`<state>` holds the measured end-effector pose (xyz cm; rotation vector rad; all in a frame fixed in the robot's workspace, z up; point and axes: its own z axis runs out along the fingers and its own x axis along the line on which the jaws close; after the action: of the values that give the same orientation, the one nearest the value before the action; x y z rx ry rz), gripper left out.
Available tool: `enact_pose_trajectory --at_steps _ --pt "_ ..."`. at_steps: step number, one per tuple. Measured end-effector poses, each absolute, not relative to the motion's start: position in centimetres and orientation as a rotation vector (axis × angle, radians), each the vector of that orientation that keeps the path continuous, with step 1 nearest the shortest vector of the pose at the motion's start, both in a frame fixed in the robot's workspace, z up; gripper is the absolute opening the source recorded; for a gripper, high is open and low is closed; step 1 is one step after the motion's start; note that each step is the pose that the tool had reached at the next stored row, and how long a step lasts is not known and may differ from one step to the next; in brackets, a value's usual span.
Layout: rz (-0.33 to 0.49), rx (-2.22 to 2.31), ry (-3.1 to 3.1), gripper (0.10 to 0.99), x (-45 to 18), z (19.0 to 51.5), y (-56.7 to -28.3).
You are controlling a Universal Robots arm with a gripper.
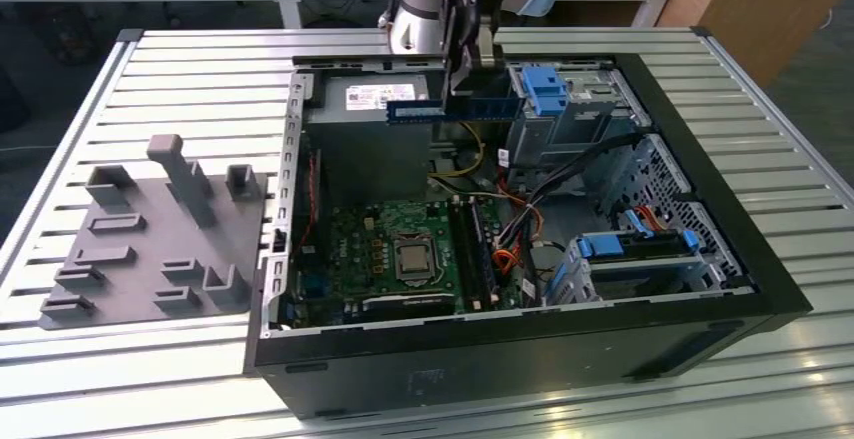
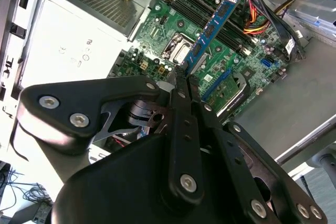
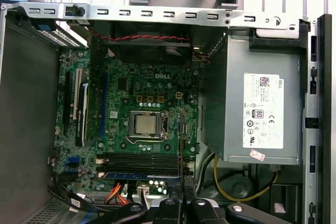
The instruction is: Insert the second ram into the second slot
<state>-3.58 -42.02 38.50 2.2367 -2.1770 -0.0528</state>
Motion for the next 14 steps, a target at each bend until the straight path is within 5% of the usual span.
enact_pose_trajectory --at_steps 14 --pt "-0.047 2.234 -2.175 0.133 -3.58 38.51 -42.45"
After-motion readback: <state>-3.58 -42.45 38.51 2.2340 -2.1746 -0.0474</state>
